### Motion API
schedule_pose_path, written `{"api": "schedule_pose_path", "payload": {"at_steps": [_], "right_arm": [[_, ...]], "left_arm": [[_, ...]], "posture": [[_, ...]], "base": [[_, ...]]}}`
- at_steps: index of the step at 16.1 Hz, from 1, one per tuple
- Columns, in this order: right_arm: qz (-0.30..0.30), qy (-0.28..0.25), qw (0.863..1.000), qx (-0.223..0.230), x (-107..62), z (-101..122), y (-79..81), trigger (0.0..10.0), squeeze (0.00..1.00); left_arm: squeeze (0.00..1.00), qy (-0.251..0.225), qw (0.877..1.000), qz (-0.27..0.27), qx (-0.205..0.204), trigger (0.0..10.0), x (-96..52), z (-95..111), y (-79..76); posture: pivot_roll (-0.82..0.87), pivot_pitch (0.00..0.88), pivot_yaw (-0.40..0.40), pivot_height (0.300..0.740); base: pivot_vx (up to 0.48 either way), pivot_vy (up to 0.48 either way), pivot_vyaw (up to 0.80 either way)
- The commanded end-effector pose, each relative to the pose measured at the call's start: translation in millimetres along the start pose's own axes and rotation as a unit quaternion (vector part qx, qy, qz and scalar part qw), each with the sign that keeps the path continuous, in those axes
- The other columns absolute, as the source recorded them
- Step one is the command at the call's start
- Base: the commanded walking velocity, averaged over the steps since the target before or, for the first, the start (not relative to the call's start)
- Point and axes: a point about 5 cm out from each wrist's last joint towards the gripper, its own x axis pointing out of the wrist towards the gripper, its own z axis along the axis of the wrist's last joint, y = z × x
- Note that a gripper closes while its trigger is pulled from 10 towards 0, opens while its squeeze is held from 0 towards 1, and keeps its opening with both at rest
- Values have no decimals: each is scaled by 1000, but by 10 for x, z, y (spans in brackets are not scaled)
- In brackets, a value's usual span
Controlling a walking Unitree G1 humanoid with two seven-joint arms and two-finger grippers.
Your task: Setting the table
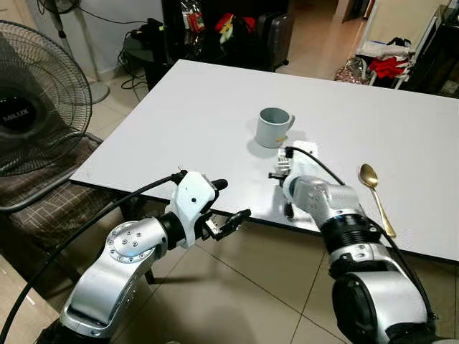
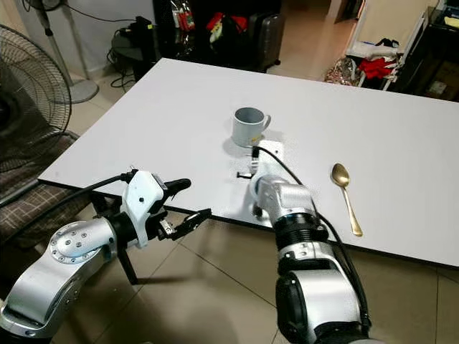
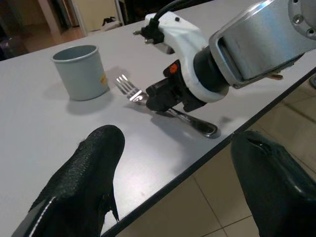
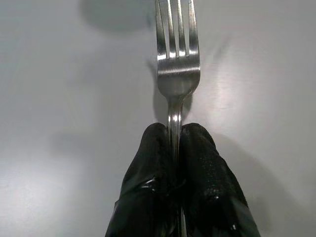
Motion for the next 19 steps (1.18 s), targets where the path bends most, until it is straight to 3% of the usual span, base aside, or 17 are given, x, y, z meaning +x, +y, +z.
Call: {"api": "schedule_pose_path", "payload": {"at_steps": [1, 9, 12, 19], "right_arm": [[-5, 2, 1000, 3, 8, 2, 11, 10000, 0], [11, 4, 1000, 27, 83, -4, 123, 10000, 0], [24, 4, 999, 21, 86, -10, 257, 10000, 0], [14, -9, 1000, 16, 100, -2, 318, 10000, 0]], "left_arm": [[0, 1, 1000, -5, 9, 10000, -1, 37, -6], [0, 4, 1000, -3, 11, 10000, 2, 32, 3], [0, 5, 1000, -1, 11, 10000, -13, 34, 9], [0, 4, 1000, -3, 11, 10000, -9, 44, 12]], "posture": [[-47, 0, -44, 740], [-36, 0, -44, 740], [-29, 0, -46, 740], [-29, 0, -42, 740]], "base": [[0, 0, 0], [0, 0, 0], [0, 0, 0], [0, 0, 0]]}}
